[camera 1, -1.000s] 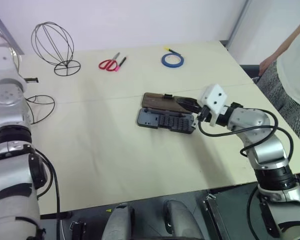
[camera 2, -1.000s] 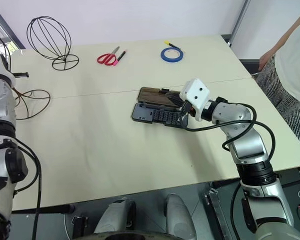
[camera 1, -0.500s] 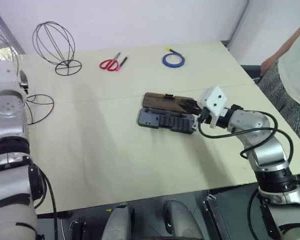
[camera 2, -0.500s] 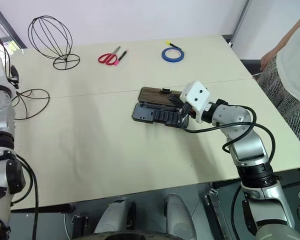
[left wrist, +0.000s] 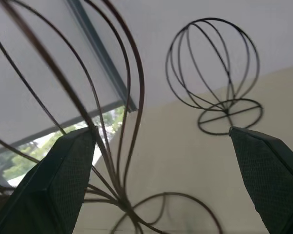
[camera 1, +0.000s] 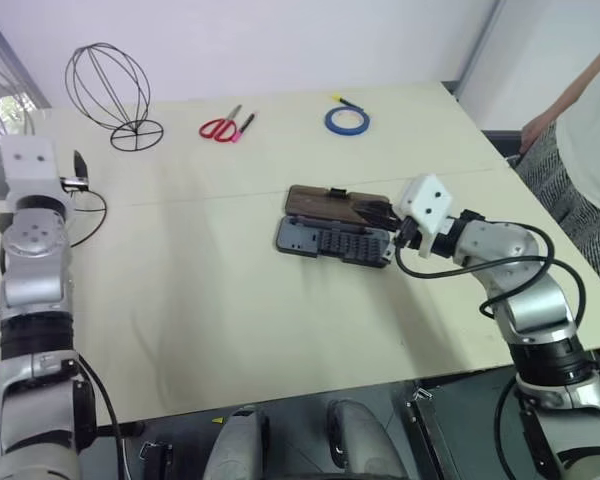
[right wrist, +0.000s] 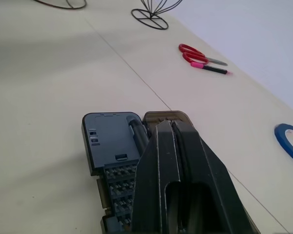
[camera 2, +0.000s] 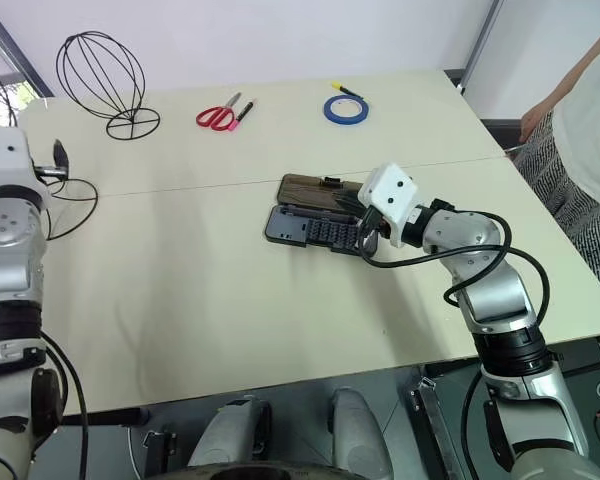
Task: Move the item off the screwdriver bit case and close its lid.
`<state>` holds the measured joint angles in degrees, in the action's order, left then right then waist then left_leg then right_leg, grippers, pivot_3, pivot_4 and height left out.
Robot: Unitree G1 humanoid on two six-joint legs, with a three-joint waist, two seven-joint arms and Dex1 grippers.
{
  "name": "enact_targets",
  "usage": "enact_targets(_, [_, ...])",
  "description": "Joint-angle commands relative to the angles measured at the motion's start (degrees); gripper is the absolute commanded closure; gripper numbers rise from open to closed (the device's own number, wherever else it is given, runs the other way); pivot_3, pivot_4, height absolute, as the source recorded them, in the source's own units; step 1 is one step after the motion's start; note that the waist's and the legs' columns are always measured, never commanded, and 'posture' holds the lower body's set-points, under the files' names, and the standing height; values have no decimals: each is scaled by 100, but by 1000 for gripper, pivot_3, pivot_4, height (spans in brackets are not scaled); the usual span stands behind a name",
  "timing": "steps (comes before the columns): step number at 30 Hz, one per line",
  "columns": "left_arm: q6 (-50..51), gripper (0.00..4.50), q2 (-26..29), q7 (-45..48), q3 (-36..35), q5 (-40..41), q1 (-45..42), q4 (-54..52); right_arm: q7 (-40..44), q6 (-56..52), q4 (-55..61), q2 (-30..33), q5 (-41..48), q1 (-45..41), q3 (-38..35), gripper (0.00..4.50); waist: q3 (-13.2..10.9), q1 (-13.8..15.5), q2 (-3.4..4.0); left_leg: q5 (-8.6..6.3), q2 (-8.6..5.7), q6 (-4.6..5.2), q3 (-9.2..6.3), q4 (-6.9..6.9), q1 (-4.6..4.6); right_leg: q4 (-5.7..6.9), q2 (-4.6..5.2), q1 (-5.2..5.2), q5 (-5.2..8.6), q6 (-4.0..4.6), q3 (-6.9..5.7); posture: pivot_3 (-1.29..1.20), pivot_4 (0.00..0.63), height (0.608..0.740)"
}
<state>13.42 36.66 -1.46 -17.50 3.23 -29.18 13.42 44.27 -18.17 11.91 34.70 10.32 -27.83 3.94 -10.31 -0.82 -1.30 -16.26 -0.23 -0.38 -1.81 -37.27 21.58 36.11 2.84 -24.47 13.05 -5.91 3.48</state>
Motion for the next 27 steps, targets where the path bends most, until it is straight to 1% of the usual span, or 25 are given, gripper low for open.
enact_targets(1, [523,29,-178,-52,-134,40,357,-1150,7,118,73,-34,31,-148,-58,4500,0,2,0,0,1,0,-1,0,0,0,1,0,0,0,0,0,150,740])
enact_targets(4, [1070,29,-558,-2,-87,160,886,-2226,-17,102,112,-25,29,-115,-89,4500,0,3,0,0,2,0,-3,0,0,1,4,0,0,0,1,0,150,740])
enact_targets(6, [1019,29,-829,242,45,389,1083,-2749,-78,78,135,-28,28,-92,-142,4500,0,4,0,0,2,-1,-4,0,0,0,5,0,0,0,1,0,150,740])
enact_targets(8, [1019,29,-954,537,229,517,1156,-2957,-161,35,141,-48,34,-92,-190,4500,0,27,-1,4,1,-7,-5,-1,2,1,5,1,0,0,-2,0,150,740])
enact_targets(9, [1013,29,-1047,652,275,611,1125,-2932,-235,8,135,-62,19,-100,-213,4500,0,29,-1,7,0,-13,-8,-1,2,1,6,2,0,1,-6,0,150,740])
enact_targets(11, [1075,29,-1219,1305,468,1126,930,-2699,-474,-53,43,-92,-80,-176,-272,4500,0,27,-1,9,-2,-16,-8,-1,-1,1,7,7,0,2,-8,0,150,740])
enact_targets(15, [1040,29,-1062,2839,1103,1570,738,-2255,-922,-427,-166,-153,-222,-397,-350,4500,0,1,-1,11,-15,-20,-6,-3,-2,-1,1,10,1,3,-10,0,150,740])
enact_targets(18, [1063,29,-893,3650,1410,1704,678,-1966,-1010,-854,-217,-142,-230,-485,-295,4500,0,-37,-1,11,-12,-19,-5,1,-3,-3,-6,8,2,5,-9,0,150,740])
enact_targets(20, [1034,0,-728,4094,1580,1722,690,-1871,-1010,-1073,-178,-152,-195,-511,-264,3974,0,-37,0,11,-7,-19,-7,4,-2,-3,-14,5,3,8,-9,0,150,740])
enact_targets(21, [992,0,-654,4284,1663,1699,675,-1807,-971,-1161,-160,-145,-180,-516,-228,3576,-1,-34,1,11,-5,-18,-9,6,-2,-1,-17,3,5,11,-9,0,150,740])
enact_targets(23, [891,0,-616,4475,1722,1675,600,-1673,-939,-1265,-125,-128,-227,-509,-141,2576,-1,-27,1,11,-4,-18,-9,6,-3,0,-18,2,5,12,-9,0,150,740])
enact_targets(27, [768,0,-710,4535,1733,1595,375,-1419,-914,-1286,-189,-124,-315,-549,-23,478,-1,-3,1,11,-5,-18,-9,0,0,0,-15,3,5,11,-9,0,150,740])
